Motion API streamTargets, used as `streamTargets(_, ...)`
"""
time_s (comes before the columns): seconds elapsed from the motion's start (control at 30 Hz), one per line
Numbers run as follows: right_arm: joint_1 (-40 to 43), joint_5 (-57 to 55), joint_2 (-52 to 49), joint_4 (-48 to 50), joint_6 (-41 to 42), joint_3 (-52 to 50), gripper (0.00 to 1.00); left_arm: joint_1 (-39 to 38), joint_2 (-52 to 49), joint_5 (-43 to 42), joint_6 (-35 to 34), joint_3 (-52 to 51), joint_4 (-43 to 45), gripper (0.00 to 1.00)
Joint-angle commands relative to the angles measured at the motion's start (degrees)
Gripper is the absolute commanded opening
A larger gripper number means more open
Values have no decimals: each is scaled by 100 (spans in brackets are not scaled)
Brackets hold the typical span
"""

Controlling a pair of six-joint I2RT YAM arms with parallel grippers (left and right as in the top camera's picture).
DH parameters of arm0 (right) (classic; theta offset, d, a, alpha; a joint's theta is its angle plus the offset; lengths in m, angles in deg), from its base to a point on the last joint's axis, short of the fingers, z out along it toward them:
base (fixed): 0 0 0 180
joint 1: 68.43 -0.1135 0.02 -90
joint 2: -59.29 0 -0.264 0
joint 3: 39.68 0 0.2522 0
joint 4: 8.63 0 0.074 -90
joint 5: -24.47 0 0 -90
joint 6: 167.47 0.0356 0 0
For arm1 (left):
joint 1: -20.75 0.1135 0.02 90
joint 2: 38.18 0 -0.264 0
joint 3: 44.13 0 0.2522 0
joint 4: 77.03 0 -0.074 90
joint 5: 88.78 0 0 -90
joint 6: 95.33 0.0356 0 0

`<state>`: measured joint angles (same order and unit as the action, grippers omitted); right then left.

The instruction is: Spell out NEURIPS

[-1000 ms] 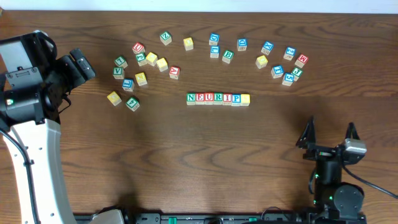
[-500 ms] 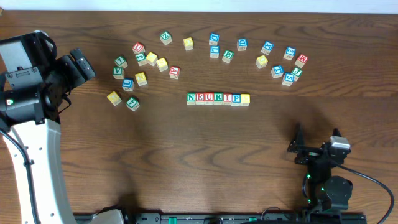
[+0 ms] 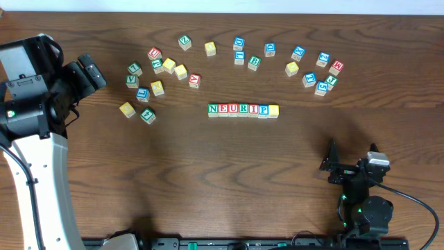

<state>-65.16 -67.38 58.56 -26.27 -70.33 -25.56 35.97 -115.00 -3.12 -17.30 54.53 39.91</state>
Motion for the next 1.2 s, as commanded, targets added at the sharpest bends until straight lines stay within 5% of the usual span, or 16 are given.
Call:
streamTargets(0.0, -26, 50, 35, -26, 7, -4, 99, 24, 9, 15, 17, 68, 2, 99)
streamTargets(0.77, -26, 50, 35, -26, 7, -4, 99, 15, 457, 94, 404, -256, 133, 98)
streamTargets(0.9, -26, 50, 35, -26, 7, -4, 99, -24, 1078, 98, 977, -1113, 815, 99)
streamTargets(1.17, -26, 50, 35, -26, 7, -4, 99, -26, 2841, -83, 979, -3893, 3093, 99)
